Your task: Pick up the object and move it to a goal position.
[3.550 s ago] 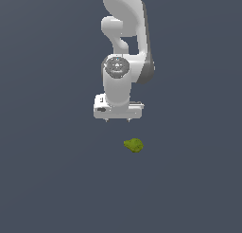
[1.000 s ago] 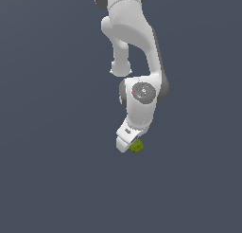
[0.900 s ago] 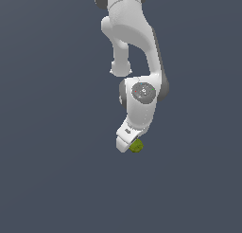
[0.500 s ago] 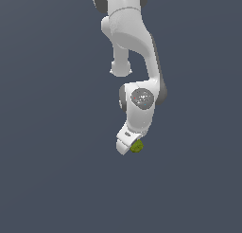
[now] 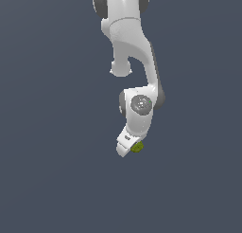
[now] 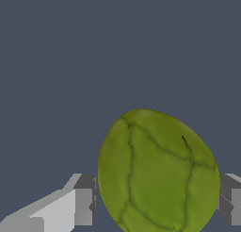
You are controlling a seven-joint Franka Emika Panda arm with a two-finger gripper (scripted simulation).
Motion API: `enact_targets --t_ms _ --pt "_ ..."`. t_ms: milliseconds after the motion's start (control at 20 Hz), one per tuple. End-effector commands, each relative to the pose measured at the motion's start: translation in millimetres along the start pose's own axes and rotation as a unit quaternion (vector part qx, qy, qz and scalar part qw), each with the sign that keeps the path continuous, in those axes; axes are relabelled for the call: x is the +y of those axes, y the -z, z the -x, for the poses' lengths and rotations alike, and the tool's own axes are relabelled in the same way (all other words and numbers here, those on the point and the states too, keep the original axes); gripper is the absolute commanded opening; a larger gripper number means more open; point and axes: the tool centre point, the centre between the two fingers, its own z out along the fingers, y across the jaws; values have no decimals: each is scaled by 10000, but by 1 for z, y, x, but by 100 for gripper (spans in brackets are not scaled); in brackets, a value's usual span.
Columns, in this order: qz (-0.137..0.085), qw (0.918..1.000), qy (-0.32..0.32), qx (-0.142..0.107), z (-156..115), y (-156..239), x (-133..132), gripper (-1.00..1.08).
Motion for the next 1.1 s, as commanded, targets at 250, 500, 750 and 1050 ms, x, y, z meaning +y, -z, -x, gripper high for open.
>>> enact_targets --t_ms 250,500,750,1050 --pt "2 10000 3 3 -1 0 0 -100" --pt "2 10000 -2 1 1 0 1 -100" --pt "2 10000 -2 1 12 4 4 -100" --pt "2 10000 -2 1 45 14 14 -100"
